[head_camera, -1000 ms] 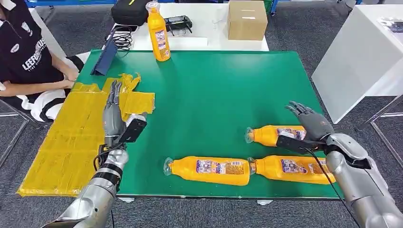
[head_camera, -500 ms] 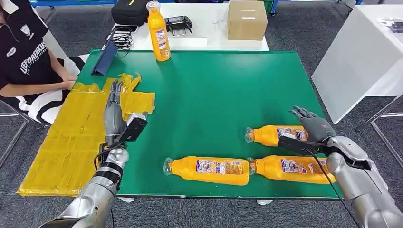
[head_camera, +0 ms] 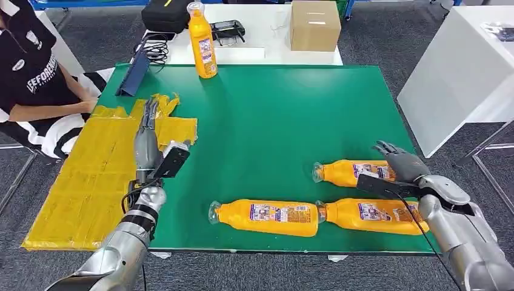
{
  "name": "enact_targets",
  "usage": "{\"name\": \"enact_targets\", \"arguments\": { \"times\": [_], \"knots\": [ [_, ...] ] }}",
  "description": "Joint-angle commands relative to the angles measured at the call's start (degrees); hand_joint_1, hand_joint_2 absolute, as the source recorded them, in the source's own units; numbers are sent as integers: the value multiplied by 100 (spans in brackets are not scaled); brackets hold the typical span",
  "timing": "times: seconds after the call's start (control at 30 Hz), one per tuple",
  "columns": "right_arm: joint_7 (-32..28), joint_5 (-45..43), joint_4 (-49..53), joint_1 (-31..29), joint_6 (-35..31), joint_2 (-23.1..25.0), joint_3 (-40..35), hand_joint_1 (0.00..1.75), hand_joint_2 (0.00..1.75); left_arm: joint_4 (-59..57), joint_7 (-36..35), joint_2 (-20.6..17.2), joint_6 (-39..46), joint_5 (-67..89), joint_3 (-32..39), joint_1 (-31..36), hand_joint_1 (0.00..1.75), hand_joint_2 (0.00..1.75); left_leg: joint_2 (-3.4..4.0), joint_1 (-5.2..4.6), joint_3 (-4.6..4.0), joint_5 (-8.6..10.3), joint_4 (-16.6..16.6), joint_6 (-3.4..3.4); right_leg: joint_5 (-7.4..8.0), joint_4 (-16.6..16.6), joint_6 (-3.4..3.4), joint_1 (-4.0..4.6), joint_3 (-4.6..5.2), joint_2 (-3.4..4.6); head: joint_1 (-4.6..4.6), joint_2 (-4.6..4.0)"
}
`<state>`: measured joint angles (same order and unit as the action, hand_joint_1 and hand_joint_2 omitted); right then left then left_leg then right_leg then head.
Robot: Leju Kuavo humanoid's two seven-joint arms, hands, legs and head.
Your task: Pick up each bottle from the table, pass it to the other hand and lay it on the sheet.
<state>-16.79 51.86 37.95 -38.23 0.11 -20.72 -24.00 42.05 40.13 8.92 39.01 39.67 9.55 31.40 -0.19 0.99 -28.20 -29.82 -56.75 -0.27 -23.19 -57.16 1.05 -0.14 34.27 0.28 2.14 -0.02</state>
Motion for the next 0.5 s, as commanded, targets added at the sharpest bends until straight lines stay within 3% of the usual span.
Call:
{"name": "enact_targets", "arguments": {
  "times": [0.03,0.5],
  "knots": [
    [103,53,-1073,-561,67,272,-181,0,175,-514,-13,-69,-22,-77,-132,335,0,175,6,-1,8,-2,4,4,1,3,0,0,-4,4,-2,0],
    [124,231,-1370,-528,-30,443,-315,3,175,-601,-13,-67,17,-190,-272,332,0,175,5,-1,8,-2,5,3,0,3,0,0,-5,3,-2,0]
  ]
}}
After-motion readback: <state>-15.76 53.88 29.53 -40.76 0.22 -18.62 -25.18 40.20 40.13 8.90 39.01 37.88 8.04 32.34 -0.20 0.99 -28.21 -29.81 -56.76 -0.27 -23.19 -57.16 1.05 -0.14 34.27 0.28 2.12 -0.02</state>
